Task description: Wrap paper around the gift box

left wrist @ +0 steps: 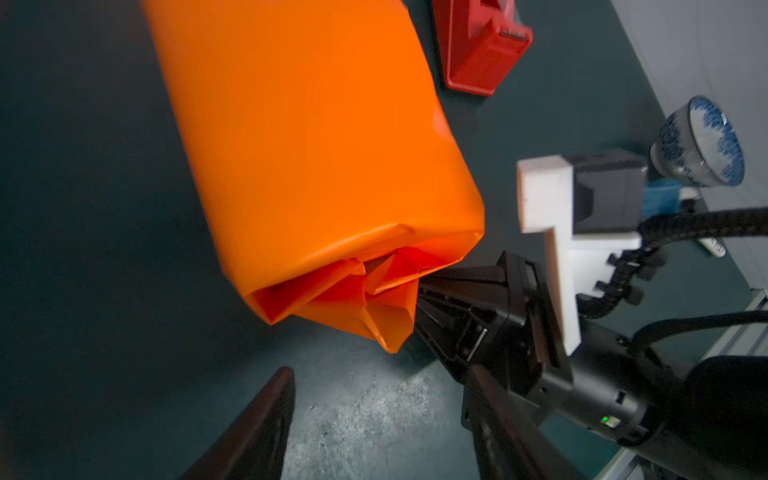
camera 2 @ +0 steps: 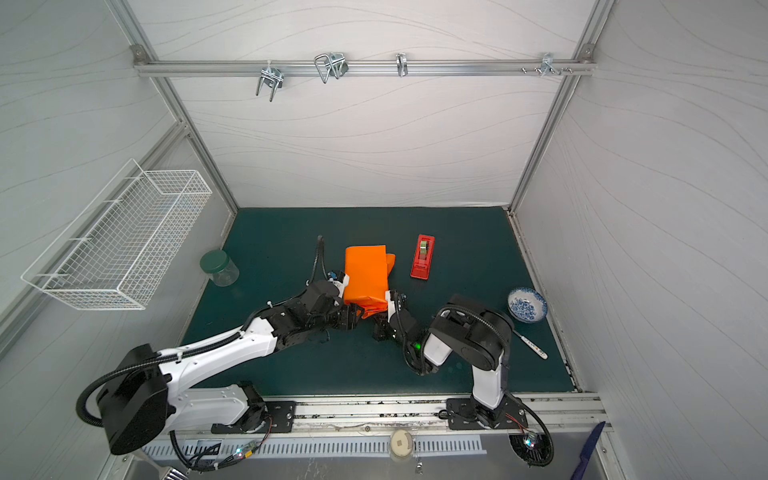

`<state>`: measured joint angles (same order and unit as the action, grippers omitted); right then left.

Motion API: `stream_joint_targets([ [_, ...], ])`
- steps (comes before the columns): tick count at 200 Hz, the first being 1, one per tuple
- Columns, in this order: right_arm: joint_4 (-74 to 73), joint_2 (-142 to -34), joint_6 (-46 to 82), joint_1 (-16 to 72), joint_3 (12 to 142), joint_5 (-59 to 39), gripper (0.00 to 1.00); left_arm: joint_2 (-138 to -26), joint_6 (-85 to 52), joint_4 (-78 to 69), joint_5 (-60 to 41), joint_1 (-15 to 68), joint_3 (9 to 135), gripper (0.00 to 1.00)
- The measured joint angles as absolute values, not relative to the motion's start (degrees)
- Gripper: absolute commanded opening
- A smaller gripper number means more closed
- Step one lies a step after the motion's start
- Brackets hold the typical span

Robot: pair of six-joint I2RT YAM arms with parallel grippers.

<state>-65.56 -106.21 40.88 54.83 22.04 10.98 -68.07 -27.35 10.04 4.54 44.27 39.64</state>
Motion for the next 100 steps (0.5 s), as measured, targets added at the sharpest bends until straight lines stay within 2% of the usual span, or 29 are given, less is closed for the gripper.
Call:
stream_joint_targets([
  [42,-67.35,-107.77,40.66,54.35,22.06,11.14,0.01,-64.53,-13.98,6.48,11.88,44.07,39.44,0.75],
  [53,-67.61,-107.96,40.66,54.11,22.06,11.14,0.01,-64.47,-8.84,2.79,12.93,43.97,38.35,0.8],
  [75,-67.92,-108.01,40.66,53.69,22.06,11.14,0.01,-64.6,1.34,-3.22,15.11,43.42,35.24,0.98],
  [100,-68.79,-108.33,40.69,53.47,22.06,11.18,0.01,-65.69,11.25,-5.63,13.13,40.58,34.0,0.99],
])
